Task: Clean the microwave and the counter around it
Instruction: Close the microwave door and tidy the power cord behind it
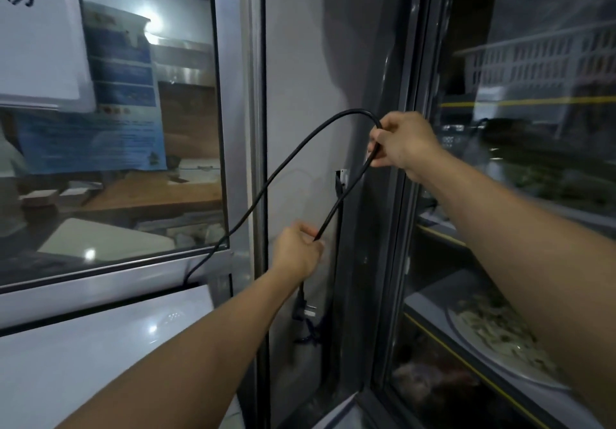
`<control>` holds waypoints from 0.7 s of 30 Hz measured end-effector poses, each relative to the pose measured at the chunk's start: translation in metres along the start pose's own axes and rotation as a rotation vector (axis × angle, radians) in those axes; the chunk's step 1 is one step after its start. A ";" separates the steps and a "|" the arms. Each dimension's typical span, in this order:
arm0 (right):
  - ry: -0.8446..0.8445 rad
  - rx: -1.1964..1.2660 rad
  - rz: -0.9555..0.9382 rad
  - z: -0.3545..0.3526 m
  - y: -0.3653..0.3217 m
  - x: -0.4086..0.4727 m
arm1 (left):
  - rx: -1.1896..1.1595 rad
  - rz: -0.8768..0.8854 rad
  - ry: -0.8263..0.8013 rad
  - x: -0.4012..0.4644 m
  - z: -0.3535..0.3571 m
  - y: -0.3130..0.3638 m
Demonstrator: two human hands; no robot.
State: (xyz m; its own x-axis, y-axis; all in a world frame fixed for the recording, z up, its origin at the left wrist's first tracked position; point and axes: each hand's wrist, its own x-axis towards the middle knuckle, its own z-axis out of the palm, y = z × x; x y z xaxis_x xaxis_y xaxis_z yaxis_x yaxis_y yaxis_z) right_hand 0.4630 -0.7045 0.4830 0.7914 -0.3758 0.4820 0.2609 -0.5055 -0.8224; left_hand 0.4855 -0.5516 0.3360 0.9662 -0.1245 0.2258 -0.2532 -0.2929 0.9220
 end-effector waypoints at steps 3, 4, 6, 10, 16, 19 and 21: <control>0.025 0.018 -0.017 0.002 0.009 0.004 | 0.053 0.087 0.125 0.009 -0.022 -0.006; 0.031 0.021 -0.017 0.003 0.012 0.005 | 0.070 0.128 0.171 0.012 -0.030 -0.007; 0.042 0.027 -0.011 0.006 0.017 0.007 | 0.112 0.186 0.272 0.019 -0.046 -0.008; 0.035 0.088 -0.007 0.011 0.021 0.009 | 0.264 0.229 0.329 0.036 -0.076 -0.005; 0.051 0.127 -0.027 0.015 0.025 0.005 | 0.243 0.145 0.115 0.064 -0.088 -0.002; 0.070 0.149 -0.021 0.016 0.029 -0.003 | 0.246 0.158 0.092 0.071 -0.089 -0.003; 0.085 0.164 0.004 0.017 0.032 -0.009 | 0.263 0.178 0.110 0.073 -0.091 -0.004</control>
State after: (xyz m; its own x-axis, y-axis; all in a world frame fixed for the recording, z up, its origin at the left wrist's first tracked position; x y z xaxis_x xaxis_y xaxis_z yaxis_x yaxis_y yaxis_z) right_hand 0.4736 -0.7041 0.4466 0.7446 -0.4454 0.4972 0.3503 -0.3732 -0.8591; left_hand 0.5613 -0.4736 0.3775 0.9014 -0.0964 0.4220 -0.4084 -0.5124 0.7554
